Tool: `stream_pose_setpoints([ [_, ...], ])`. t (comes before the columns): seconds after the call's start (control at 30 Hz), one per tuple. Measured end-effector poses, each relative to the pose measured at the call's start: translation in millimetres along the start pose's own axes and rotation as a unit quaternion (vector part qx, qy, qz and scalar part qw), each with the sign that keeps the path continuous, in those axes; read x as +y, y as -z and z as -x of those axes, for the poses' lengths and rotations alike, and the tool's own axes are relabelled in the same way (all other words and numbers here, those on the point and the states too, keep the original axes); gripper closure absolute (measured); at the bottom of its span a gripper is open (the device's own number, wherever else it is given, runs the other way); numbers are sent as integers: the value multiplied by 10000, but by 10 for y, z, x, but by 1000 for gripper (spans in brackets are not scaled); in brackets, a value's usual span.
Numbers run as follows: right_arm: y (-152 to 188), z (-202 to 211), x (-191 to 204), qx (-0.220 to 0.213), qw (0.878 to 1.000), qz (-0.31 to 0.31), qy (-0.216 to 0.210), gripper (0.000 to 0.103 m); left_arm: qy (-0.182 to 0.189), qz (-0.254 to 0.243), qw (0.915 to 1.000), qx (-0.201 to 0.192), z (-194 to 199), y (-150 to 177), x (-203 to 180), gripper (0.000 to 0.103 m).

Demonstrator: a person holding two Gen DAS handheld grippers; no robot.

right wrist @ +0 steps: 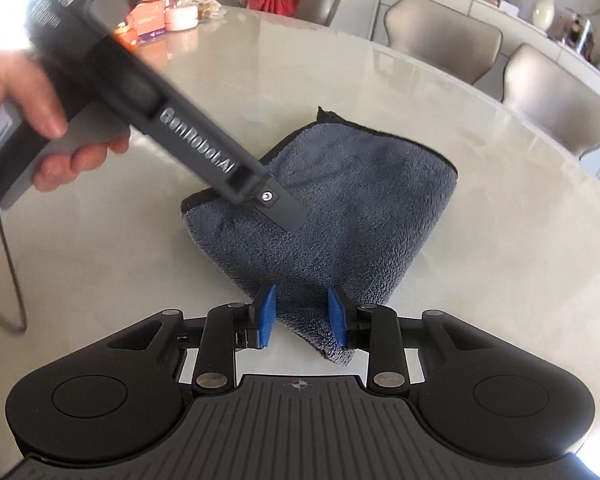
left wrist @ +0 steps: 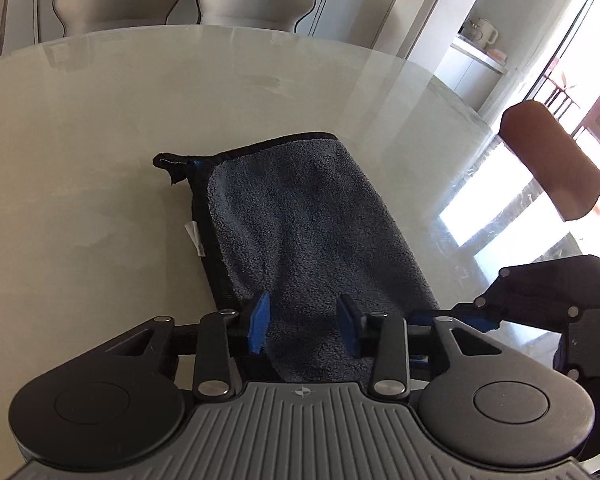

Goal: Fold towel

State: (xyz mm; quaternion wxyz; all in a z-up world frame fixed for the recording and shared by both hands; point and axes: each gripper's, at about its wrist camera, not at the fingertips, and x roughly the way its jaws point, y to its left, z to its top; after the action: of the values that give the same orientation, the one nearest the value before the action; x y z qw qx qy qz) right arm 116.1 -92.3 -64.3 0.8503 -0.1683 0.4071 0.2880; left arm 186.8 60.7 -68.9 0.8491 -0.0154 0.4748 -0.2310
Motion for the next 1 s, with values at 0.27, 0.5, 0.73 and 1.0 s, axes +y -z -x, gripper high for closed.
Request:
stream_pose_setpoints([
  [0.27,-1,126,14,-155,9998,40,67,72,-629,68,9972,-402,298,26,-197,33],
  [0.5,37,68,10,135,9997,-192,102,56,-793,149,9967,28,154,149,-329,29],
  [0.73,70,-12,190,179,9995,139,239,32,-963,325,9948,114,83,252,-266,29],
  [1.0,102,315,-18,-221,9972,-711,105,31,-1208,323,9920,-148,310,201,-382,26],
])
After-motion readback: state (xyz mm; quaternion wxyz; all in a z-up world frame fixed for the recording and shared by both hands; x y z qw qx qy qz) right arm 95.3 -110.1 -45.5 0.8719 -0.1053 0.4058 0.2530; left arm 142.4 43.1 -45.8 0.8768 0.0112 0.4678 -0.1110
